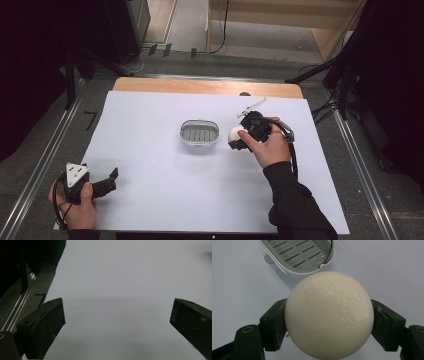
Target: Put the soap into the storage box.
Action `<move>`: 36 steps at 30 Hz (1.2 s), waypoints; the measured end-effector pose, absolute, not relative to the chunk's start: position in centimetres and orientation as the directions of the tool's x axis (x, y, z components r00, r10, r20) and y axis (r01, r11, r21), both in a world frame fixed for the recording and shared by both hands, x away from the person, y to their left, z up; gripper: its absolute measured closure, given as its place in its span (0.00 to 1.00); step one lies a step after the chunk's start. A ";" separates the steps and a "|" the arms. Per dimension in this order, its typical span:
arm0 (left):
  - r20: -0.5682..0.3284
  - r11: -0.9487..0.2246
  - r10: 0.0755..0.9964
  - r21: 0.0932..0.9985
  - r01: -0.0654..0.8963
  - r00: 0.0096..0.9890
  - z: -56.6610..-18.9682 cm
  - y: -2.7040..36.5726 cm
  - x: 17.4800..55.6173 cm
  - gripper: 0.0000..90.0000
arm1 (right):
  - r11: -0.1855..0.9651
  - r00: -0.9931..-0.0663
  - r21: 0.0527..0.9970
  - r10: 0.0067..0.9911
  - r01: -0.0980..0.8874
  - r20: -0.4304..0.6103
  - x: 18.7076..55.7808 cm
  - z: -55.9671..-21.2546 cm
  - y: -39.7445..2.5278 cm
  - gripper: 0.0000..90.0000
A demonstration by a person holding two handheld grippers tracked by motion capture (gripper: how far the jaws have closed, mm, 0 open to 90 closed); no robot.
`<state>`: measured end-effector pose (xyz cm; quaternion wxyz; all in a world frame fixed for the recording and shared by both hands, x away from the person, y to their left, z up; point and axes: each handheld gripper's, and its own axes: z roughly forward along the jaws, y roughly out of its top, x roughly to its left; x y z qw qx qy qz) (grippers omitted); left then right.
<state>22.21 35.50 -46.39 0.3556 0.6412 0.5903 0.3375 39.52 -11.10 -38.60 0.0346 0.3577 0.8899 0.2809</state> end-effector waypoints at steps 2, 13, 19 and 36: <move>0.013 -0.049 0.997 0.854 0.518 0.073 -46.4 35.5 22.2 0.00 | 0.591 -0.746 0.524 0.651 0.613 0.138 39.6 -38.6 -10.9 0.27; 0.010 -0.047 0.997 0.854 0.519 0.073 -46.4 35.5 22.2 0.00 | 0.601 -0.757 0.528 0.639 0.601 0.135 40.2 -38.1 -9.7 0.27; 0.010 -0.048 0.997 0.853 0.520 0.074 -46.4 35.5 22.2 0.00 | 0.607 -0.764 0.530 0.631 0.593 0.133 40.4 -37.9 -9.1 0.27; 0.009 -0.047 0.997 0.852 0.521 0.076 -46.4 35.5 22.3 0.00 | 0.630 -0.791 0.529 0.596 0.569 0.140 40.8 -37.9 -6.1 0.27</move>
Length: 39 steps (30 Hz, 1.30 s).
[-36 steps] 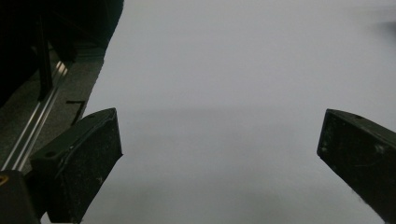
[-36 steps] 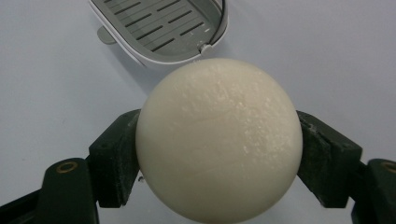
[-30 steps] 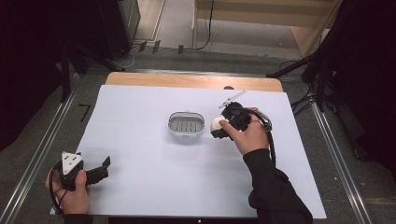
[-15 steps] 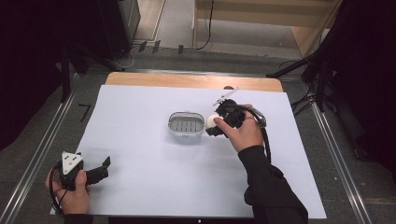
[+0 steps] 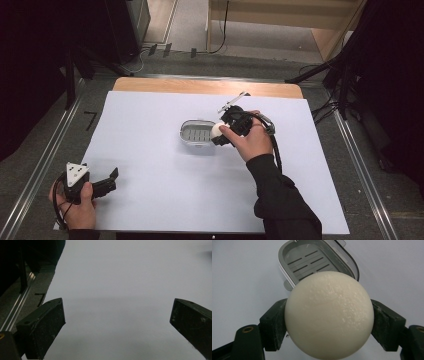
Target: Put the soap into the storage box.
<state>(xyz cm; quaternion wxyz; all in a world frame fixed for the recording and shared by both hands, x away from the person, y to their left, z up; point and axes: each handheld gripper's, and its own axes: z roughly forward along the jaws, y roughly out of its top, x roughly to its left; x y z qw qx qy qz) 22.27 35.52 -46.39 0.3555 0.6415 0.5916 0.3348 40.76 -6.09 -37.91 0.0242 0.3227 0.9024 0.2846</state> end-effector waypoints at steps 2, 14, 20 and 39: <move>0.010 -0.049 0.997 0.852 0.521 0.077 -46.4 35.5 22.3 0.00 | 0.633 -0.795 0.531 0.590 0.563 0.140 40.8 -37.9 -5.7 0.27; 0.006 -0.044 0.997 0.852 0.522 0.075 -46.4 35.6 22.3 0.00 | 0.651 -0.815 0.535 0.563 0.539 0.137 41.3 -37.3 -3.5 0.27; 0.009 -0.047 0.997 0.852 0.521 0.076 -46.4 35.5 22.3 0.00 | 0.660 -0.818 0.523 0.557 0.539 0.141 41.5 -37.6 -2.5 0.27; 0.007 -0.046 0.997 0.852 0.521 0.076 -46.4 35.5 22.3 0.00 | 0.665 -0.815 0.501 0.556 0.553 0.163 42.6 -38.9 -0.4 0.27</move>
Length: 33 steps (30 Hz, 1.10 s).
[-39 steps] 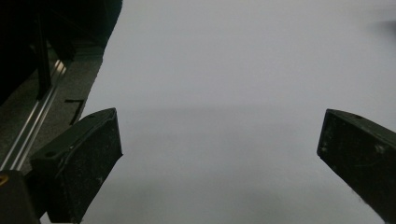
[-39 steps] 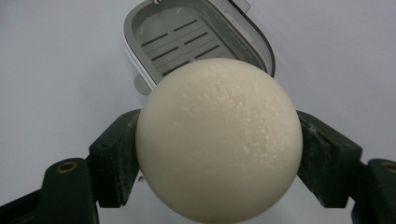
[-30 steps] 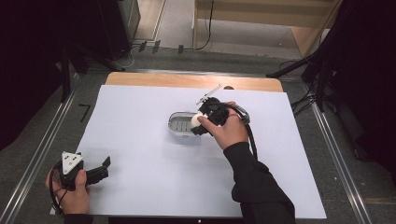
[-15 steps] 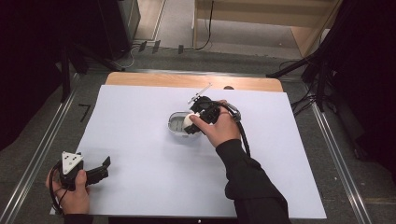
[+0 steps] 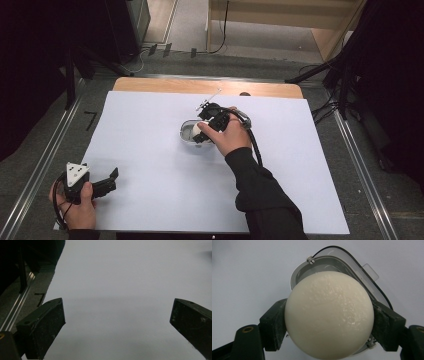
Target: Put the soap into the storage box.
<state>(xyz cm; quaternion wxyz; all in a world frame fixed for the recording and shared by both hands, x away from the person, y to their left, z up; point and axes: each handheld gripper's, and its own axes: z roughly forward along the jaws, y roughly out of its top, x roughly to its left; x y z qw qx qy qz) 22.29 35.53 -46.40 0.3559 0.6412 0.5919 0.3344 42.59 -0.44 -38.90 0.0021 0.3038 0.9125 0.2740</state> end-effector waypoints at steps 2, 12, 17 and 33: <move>0.007 -0.045 0.997 0.852 0.521 0.075 -46.4 35.5 22.3 0.00 | 0.664 -0.811 0.493 0.561 0.562 0.168 42.8 -39.0 -0.2 0.27; 0.008 -0.047 0.997 0.851 0.523 0.076 -46.4 35.5 22.3 0.00 | 0.662 -0.792 0.458 0.582 0.594 0.187 43.5 -40.2 0.4 0.27; 0.007 -0.045 0.997 0.850 0.525 0.074 -46.4 35.6 22.3 0.00 | 0.659 -0.787 0.448 0.581 0.605 0.207 43.7 -40.7 0.6 0.27; 0.005 -0.044 0.997 0.849 0.527 0.075 -46.4 35.6 22.3 0.00 | 0.654 -0.771 0.430 0.606 0.623 0.195 43.6 -41.5 1.0 0.27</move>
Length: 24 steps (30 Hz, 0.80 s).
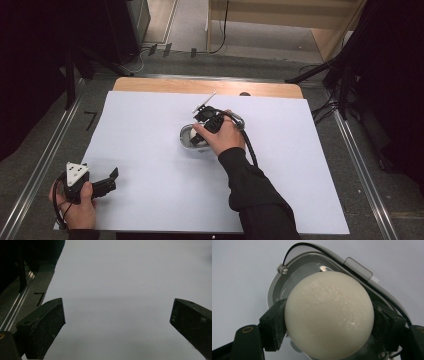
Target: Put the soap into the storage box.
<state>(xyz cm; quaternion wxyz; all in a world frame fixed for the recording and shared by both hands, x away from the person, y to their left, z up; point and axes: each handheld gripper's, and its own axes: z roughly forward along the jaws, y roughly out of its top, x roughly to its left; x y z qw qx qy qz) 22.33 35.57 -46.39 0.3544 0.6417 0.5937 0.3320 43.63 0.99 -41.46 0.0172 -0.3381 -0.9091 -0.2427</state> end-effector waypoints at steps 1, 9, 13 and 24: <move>0.006 -0.044 0.997 0.849 0.527 0.075 -46.4 35.6 22.3 0.00 | 0.658 -0.773 0.427 0.606 0.620 0.188 43.6 -41.4 1.1 0.27; 0.006 -0.044 0.997 0.849 0.527 0.074 -46.4 35.6 22.3 0.00 | 0.658 -0.776 0.442 0.608 0.610 0.168 43.2 -41.4 1.0 0.26; 0.005 -0.043 0.997 0.849 0.527 0.074 -46.4 35.6 22.3 0.00 | 0.633 -0.764 0.457 0.618 0.625 0.188 43.1 -41.1 0.8 0.25; 0.006 -0.044 0.997 0.849 0.527 0.073 -46.4 35.6 22.3 0.00 | 0.610 -0.758 0.498 0.630 0.617 0.169 42.9 -40.2 -0.1 0.19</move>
